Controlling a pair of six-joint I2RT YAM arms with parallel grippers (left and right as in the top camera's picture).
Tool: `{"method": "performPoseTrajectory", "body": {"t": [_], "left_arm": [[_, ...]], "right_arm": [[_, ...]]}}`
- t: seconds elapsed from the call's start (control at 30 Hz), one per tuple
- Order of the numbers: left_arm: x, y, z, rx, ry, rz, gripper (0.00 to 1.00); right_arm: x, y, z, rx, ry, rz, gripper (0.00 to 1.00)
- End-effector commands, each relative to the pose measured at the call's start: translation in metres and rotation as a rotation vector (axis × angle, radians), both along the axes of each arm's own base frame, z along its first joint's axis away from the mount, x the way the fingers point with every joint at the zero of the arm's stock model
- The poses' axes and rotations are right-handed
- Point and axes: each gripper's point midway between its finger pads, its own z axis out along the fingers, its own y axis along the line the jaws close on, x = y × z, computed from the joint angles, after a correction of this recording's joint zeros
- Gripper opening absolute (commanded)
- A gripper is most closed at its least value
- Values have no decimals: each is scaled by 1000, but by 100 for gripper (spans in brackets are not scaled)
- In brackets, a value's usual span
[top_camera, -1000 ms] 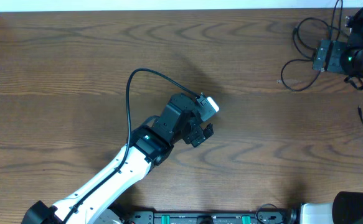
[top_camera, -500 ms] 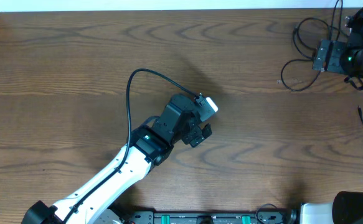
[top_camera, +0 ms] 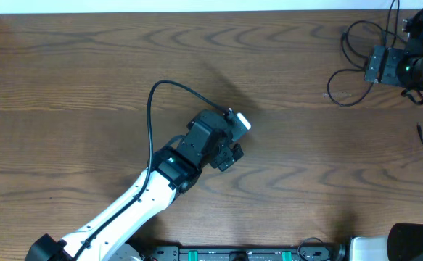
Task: Untangle cables
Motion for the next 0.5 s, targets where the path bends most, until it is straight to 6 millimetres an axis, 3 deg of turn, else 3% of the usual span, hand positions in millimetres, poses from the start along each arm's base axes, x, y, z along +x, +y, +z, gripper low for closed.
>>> {"method": "performPoseTrajectory", "body": {"t": [0.0,0.17,0.3,0.47], "left_arm": [[-14,15,-19,-5,43,48,95],[-34,31,-37,-61,-7,60,95],[-49,43,-36,-154,-118,58,95],[-50,70,-24,-371,-190,212,95]], "right_arm": [[-2,2,2,1,-4,10,99],[-2,2,2,1,-5,10,99],[-2,2,2,1,-5,10,99],[-2,2,2,1,-5,10,99]]}}
